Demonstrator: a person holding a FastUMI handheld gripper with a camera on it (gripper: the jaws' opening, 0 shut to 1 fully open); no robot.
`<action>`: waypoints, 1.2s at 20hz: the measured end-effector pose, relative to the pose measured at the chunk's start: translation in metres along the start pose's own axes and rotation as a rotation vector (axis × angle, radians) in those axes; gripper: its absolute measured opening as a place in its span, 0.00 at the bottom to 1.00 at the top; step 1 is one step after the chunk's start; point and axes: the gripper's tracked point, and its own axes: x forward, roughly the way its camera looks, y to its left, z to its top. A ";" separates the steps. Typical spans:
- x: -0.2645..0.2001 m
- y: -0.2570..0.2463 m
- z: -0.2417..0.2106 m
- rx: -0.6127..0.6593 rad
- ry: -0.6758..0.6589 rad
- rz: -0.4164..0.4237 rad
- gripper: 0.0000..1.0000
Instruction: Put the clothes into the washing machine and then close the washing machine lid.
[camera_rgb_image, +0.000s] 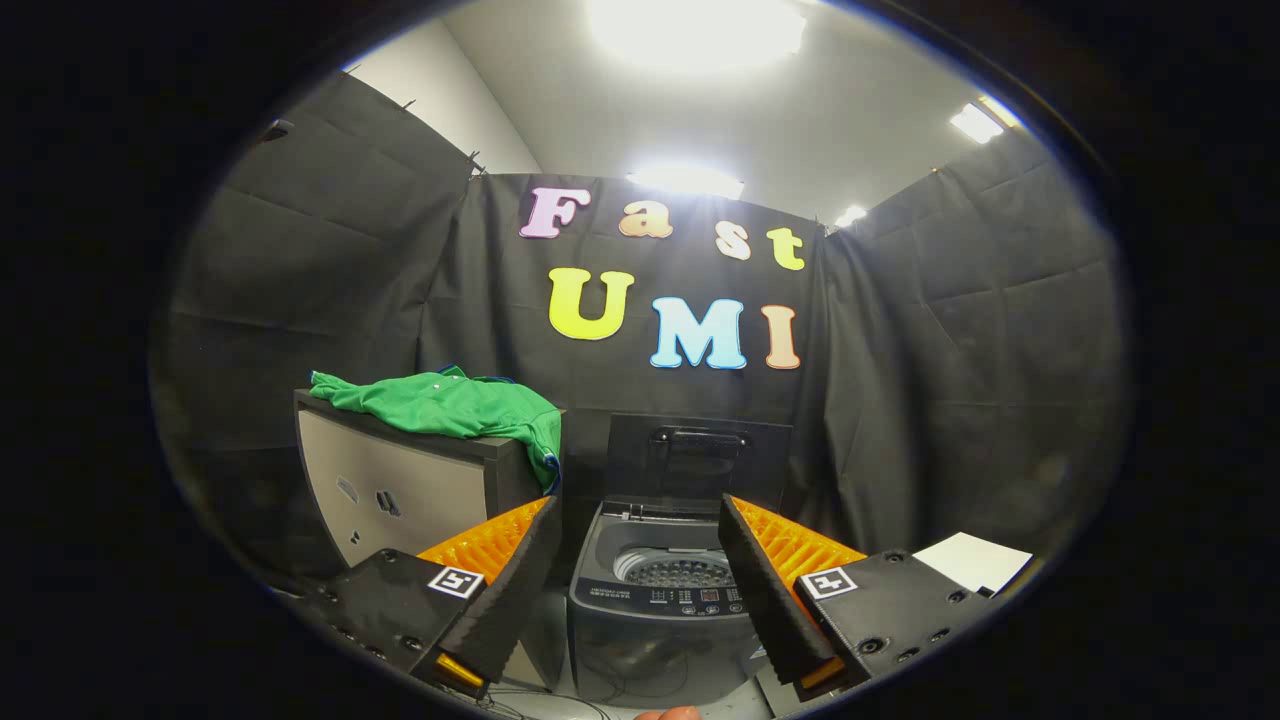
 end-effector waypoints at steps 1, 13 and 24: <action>0.001 0.000 -0.001 0.001 0.004 0.001 0.99; 0.014 0.008 0.019 -0.012 0.005 0.031 0.99; 0.137 0.073 0.162 0.072 -0.070 0.165 0.99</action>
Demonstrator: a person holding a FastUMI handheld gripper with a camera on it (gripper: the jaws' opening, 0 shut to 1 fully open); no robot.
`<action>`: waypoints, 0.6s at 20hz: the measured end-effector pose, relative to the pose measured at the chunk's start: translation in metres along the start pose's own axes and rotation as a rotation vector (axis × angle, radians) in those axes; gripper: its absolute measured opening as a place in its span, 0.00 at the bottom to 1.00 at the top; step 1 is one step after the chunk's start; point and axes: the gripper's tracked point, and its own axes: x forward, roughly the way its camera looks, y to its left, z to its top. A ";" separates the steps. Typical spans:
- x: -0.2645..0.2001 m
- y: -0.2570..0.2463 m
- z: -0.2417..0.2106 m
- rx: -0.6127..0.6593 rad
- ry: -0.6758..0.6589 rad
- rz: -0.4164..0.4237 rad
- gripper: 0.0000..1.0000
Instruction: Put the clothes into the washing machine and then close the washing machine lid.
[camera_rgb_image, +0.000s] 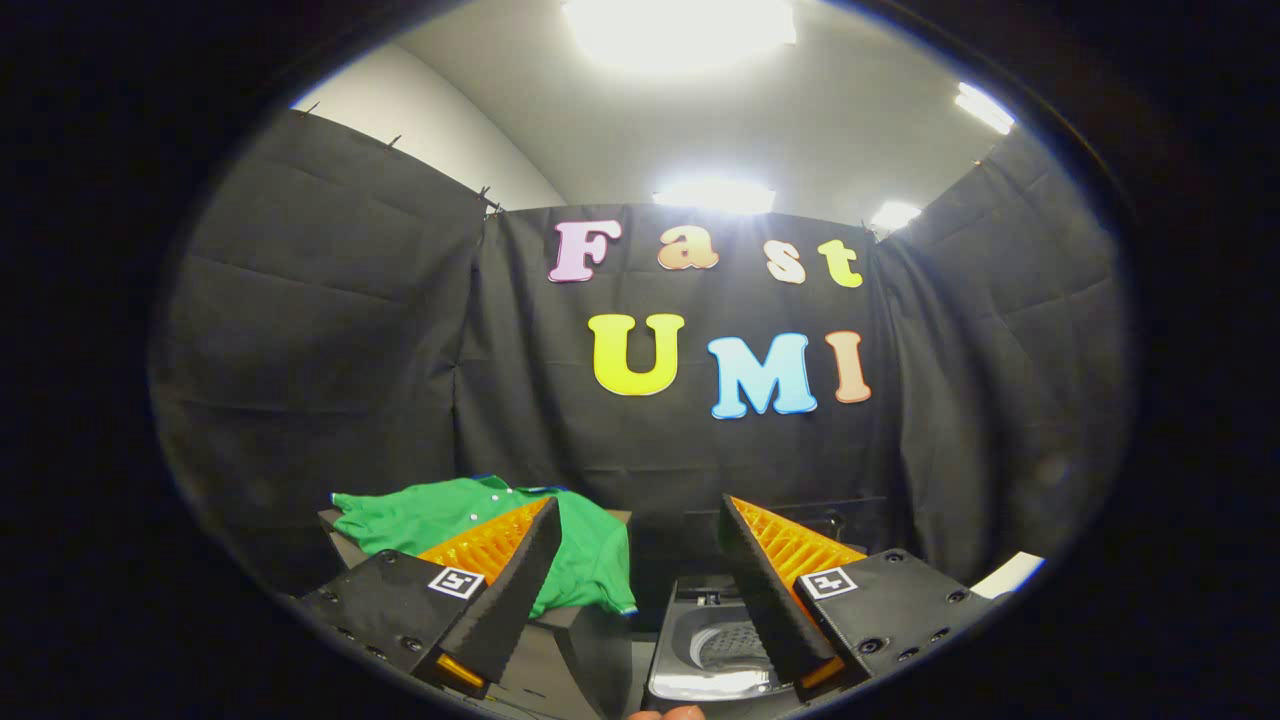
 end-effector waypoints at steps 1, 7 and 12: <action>0.014 0.011 0.006 -0.022 0.011 0.031 0.99; 0.078 0.069 0.023 -0.097 0.120 0.115 0.99; 0.110 0.145 -0.012 0.037 0.375 0.271 0.99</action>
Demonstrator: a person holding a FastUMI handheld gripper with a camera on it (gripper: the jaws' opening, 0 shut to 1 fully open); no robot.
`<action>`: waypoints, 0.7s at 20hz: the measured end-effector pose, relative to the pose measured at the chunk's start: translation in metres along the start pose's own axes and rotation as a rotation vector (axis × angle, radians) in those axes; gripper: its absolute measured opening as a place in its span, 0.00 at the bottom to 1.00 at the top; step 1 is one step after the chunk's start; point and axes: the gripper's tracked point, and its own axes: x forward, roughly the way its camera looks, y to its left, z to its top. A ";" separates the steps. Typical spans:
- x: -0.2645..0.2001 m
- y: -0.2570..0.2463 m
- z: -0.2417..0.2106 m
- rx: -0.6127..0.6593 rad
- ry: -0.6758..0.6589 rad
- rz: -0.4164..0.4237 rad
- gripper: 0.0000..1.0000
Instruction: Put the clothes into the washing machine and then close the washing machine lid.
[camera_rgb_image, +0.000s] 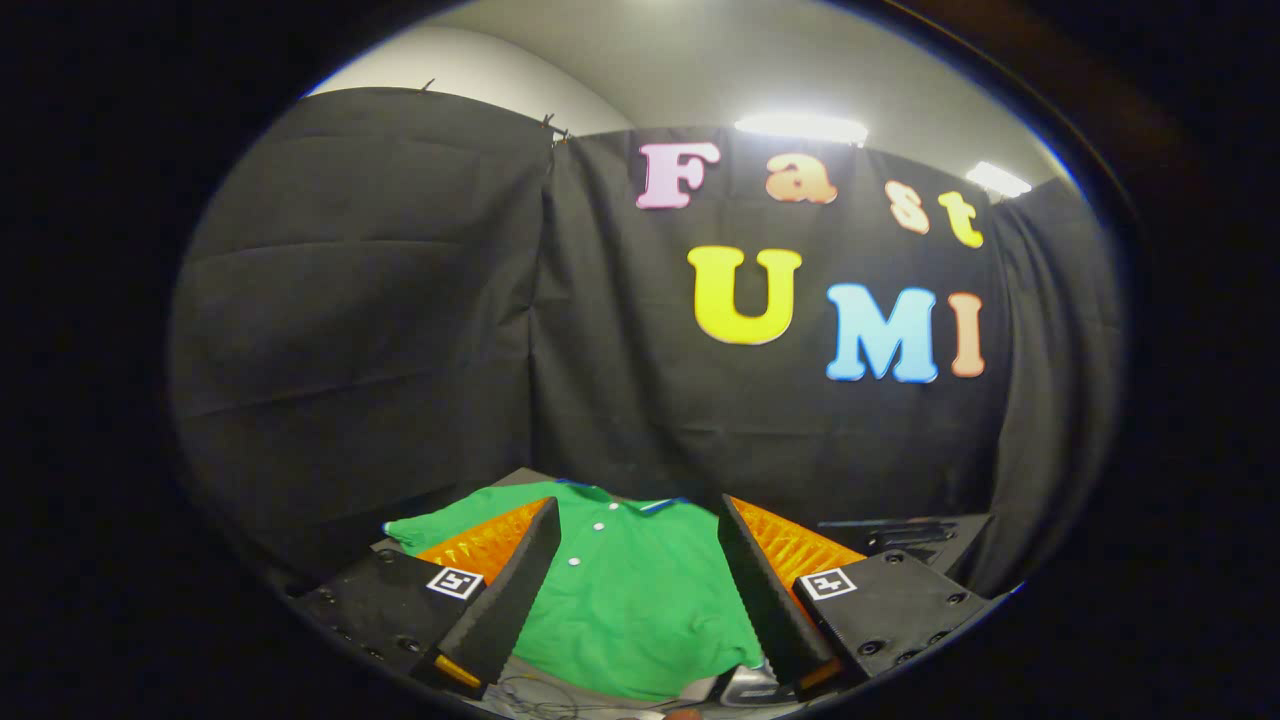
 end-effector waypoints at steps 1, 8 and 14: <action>0.012 0.010 -0.005 0.016 0.068 0.025 0.99; 0.092 0.026 -0.030 0.004 0.319 0.031 0.99; 0.134 0.027 -0.063 0.049 0.426 -0.033 0.98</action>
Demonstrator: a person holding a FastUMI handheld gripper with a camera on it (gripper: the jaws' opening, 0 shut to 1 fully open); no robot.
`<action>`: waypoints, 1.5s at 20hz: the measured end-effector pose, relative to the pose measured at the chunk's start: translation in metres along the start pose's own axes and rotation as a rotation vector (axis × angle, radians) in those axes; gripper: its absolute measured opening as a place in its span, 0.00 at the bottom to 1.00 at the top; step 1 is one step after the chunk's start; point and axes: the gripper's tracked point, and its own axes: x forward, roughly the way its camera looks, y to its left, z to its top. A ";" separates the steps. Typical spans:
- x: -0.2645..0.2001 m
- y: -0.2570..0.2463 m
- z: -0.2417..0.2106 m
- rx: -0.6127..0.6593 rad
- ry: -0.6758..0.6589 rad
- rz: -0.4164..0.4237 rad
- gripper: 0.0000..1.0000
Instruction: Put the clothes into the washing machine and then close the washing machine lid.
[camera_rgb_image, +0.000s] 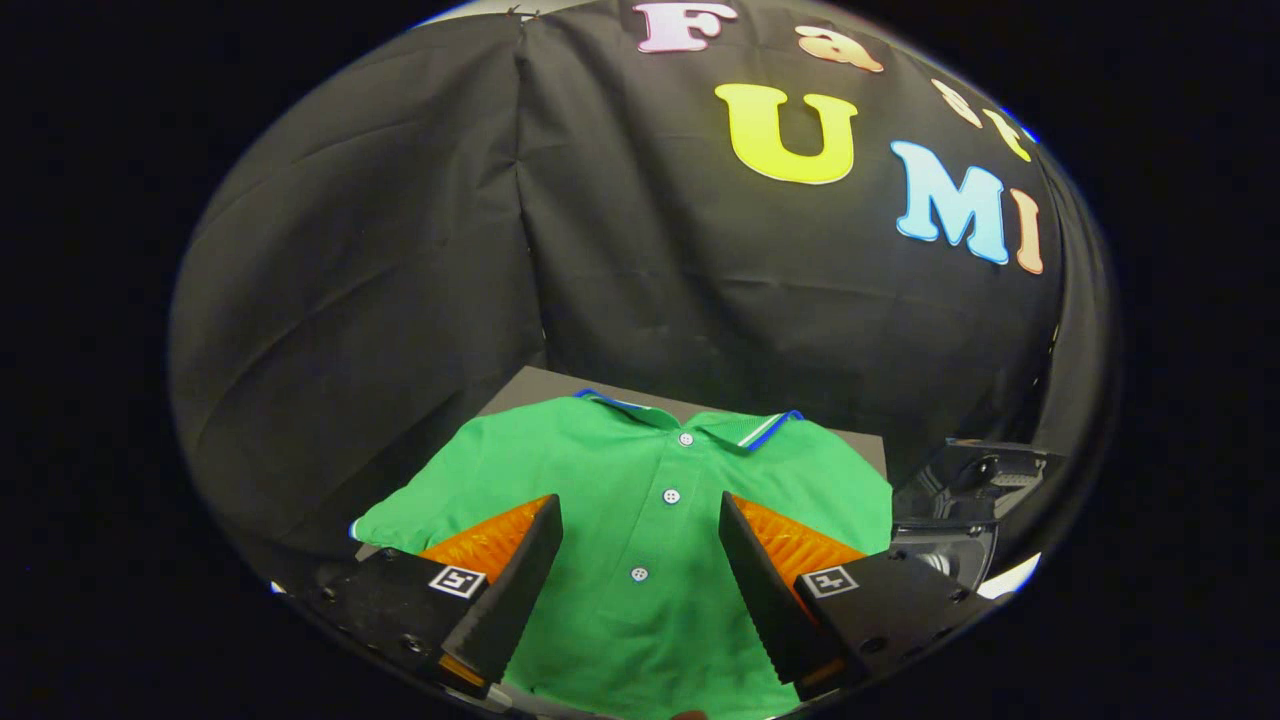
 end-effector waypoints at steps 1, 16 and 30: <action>0.009 -0.003 -0.005 -0.008 0.029 -0.015 0.97; 0.023 0.006 -0.044 -0.080 0.000 -0.011 0.86; 0.015 0.003 -0.041 -0.064 0.020 -0.001 0.01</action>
